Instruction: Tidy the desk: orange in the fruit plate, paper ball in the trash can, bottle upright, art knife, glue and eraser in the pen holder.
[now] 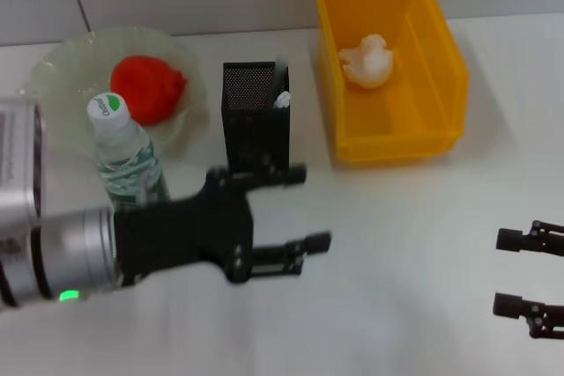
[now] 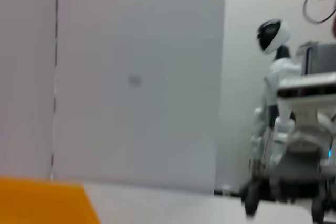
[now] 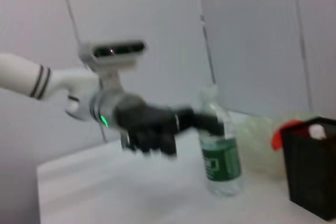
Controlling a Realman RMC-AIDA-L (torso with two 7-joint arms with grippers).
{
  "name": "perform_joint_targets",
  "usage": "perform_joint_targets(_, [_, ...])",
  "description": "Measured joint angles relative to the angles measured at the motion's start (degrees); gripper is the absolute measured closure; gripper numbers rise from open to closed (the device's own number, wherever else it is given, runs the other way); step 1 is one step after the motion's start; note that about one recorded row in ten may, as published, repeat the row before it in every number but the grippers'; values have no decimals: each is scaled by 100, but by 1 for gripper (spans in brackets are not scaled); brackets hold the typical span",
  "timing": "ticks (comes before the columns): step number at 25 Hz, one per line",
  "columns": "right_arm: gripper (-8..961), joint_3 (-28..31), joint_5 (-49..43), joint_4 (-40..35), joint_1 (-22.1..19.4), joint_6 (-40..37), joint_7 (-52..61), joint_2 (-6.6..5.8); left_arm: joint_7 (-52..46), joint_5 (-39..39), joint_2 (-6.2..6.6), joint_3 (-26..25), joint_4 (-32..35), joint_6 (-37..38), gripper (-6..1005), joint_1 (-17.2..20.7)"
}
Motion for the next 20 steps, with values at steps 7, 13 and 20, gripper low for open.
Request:
perform_joint_targets(7, [176, -86, -45, 430, 246, -99, -197, -33, -137, 532, 38, -59, -389, -67, 196, 182])
perform_joint_targets(13, [176, -316, -90, 634, 433, -44, -222, 5, -156, 563, 96, -67, -444, -68, 194, 275])
perform_joint_targets(20, [176, -400, -215, 772, 639, 210, -268, 115, -225, 568, 109, -77, -448, -58, 194, 279])
